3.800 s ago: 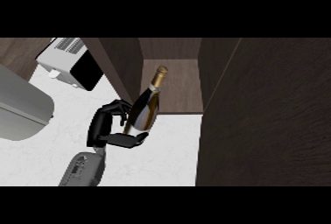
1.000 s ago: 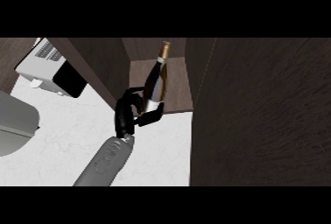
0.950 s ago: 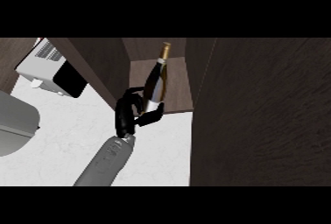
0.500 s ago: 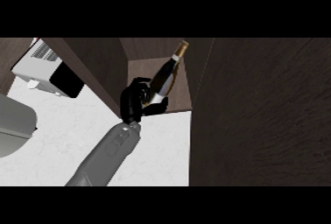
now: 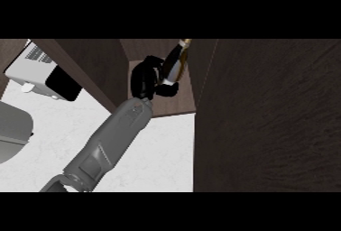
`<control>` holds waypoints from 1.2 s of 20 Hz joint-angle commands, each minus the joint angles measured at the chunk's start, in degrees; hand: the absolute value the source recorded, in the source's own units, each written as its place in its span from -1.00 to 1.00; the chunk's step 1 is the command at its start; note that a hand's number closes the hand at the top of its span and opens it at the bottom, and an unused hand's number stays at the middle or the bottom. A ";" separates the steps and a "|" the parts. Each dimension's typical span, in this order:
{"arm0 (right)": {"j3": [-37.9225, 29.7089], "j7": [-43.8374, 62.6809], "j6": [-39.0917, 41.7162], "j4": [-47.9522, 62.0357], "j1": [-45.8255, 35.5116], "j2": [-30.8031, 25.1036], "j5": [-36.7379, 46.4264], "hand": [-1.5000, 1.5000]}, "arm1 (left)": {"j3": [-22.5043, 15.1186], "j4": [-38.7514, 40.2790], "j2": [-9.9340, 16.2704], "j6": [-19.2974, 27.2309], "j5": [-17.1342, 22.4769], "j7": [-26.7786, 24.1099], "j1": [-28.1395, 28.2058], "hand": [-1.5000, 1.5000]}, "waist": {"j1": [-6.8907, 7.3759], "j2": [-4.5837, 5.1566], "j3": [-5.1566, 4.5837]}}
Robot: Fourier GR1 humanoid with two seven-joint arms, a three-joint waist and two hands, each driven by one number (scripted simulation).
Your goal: Pick up the wine, place it into the cabinet and close the cabinet
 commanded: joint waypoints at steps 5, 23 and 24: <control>-1.95 0.77 0.76 -1.77 0.46 -1.04 -5.03 -1.00 | -1.65 9.29 -0.47 0.17 2.50 1.40 -7.44 1.00 | -0.32 0.33 0.02; -1.13 1.11 1.23 -1.83 -1.13 -1.31 -5.23 -1.00 | -5.26 20.16 -0.47 6.29 0.30 5.15 -11.27 -1.00 | -1.23 0.86 -0.03; -0.71 1.63 0.97 -3.30 0.51 -1.23 -5.10 -1.00 | -5.03 19.61 -0.47 6.15 0.59 2.55 -8.68 -1.00 | -0.88 0.66 -0.08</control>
